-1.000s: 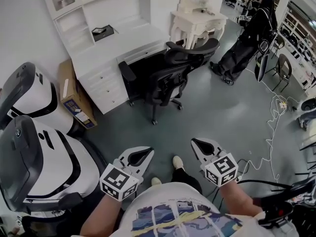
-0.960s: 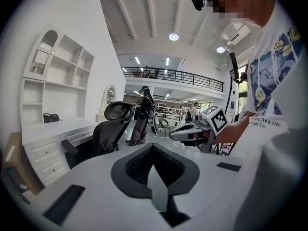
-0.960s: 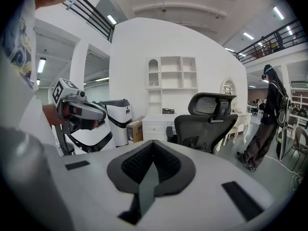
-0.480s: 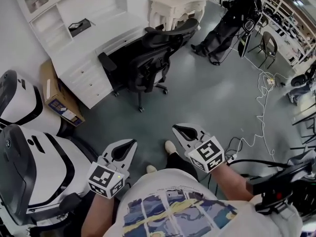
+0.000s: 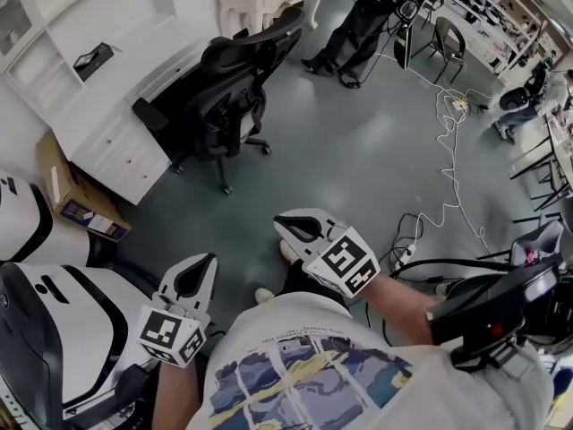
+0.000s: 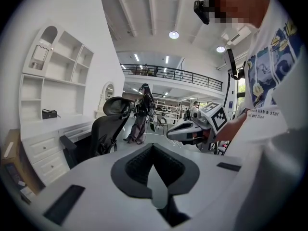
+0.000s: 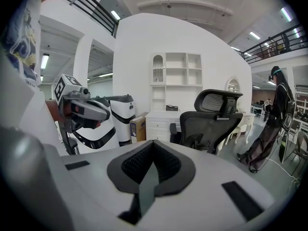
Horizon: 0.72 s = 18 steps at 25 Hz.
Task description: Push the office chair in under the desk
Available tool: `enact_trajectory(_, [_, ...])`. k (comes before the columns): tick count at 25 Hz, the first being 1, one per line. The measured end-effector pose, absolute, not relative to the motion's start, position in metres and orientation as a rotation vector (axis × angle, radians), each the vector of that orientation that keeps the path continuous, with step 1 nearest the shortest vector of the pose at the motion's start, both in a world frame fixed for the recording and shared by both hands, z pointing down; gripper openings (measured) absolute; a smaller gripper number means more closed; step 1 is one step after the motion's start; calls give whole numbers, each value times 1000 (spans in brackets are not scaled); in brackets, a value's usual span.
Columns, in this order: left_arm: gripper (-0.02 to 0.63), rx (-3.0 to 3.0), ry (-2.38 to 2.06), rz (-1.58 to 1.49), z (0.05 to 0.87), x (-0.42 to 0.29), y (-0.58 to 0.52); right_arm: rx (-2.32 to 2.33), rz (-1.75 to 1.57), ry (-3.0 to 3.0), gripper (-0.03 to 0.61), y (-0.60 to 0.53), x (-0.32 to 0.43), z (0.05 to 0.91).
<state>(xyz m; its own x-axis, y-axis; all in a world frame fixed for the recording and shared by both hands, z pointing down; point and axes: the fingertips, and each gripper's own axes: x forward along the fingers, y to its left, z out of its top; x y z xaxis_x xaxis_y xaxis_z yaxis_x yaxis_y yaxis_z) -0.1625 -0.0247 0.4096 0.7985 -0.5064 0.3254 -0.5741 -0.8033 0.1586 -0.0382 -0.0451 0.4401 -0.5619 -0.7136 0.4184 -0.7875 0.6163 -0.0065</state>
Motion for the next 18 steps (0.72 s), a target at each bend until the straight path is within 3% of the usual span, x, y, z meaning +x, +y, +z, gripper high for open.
enact_trajectory(18, [14, 2708, -823, 424, 419, -152, -44, 1149, 310, -2497, 25, -67, -42, 443])
